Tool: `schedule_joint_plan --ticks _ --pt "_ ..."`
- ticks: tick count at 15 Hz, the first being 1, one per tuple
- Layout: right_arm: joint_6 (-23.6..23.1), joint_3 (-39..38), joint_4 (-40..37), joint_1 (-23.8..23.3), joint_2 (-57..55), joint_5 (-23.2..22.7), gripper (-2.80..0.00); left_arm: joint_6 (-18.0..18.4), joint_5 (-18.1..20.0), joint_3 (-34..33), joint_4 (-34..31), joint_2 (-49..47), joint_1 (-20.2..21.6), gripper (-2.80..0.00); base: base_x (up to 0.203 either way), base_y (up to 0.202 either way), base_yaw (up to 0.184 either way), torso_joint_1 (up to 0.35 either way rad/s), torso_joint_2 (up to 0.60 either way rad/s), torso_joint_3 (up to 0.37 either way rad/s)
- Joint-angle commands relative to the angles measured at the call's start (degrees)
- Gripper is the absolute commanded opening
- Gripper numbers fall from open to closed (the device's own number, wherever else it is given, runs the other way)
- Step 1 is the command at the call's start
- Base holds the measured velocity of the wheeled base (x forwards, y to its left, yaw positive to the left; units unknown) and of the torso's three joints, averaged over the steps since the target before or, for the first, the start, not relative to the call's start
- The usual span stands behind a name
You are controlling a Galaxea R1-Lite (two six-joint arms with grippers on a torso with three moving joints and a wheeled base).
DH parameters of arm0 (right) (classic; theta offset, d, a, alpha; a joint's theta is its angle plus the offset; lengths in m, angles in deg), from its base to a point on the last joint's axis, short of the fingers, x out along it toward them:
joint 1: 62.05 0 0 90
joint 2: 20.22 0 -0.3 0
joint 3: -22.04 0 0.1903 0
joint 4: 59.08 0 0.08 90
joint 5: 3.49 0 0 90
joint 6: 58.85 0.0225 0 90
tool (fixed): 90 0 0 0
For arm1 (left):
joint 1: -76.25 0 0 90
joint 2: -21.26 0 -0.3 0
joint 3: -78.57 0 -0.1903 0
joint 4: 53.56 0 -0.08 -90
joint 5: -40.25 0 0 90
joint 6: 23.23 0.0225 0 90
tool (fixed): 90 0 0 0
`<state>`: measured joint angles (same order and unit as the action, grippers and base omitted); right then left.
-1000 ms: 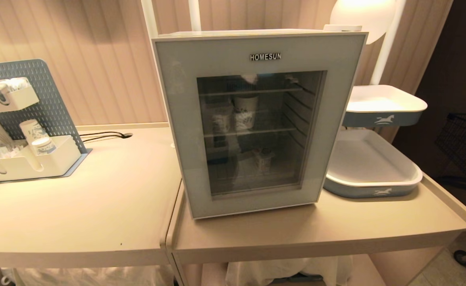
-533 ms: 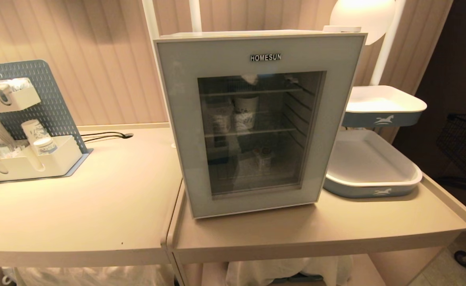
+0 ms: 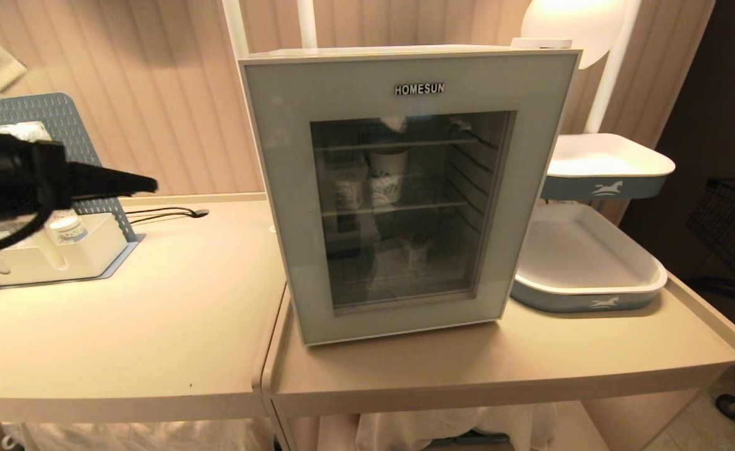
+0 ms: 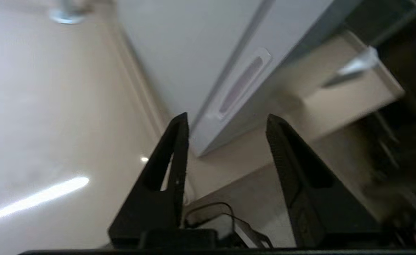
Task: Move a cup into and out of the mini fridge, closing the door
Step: Open the freezer door
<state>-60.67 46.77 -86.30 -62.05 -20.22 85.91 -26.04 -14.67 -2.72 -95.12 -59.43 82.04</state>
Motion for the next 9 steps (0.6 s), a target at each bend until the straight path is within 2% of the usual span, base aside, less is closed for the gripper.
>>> schedule_joint_plan --ticks 1,3,5,7,9 --pt "-0.03 -0.05 -0.02 0.00 -0.09 -0.02 -2.80 4.19 24.07 -3.60 8.09 -14.21 3.59 0.00 0.000 0.000 0.000 0.000 0.00 0.000" --pt "-0.03 -0.05 -0.02 0.00 -0.09 -0.02 -2.80 6.60 30.13 -10.88 25.65 -19.28 4.78 0.00 0.000 0.000 0.000 0.000 0.00 0.000" --pt "-0.03 -0.05 -0.02 0.00 -0.09 -0.02 -2.80 6.83 34.28 -17.37 38.70 -23.04 4.85 0.00 0.000 0.000 0.000 0.000 0.00 0.000" --pt "-0.03 -0.05 -0.02 0.00 -0.09 -0.11 -2.80 4.65 41.01 -18.75 44.04 -25.34 3.40 0.00 0.000 0.000 0.000 0.000 0.00 0.000" --pt "0.00 -0.05 -0.02 0.00 -0.09 -0.02 -2.80 3.30 42.98 -19.05 44.63 -24.17 0.94 0.00 0.000 0.000 0.000 0.000 0.00 0.000"
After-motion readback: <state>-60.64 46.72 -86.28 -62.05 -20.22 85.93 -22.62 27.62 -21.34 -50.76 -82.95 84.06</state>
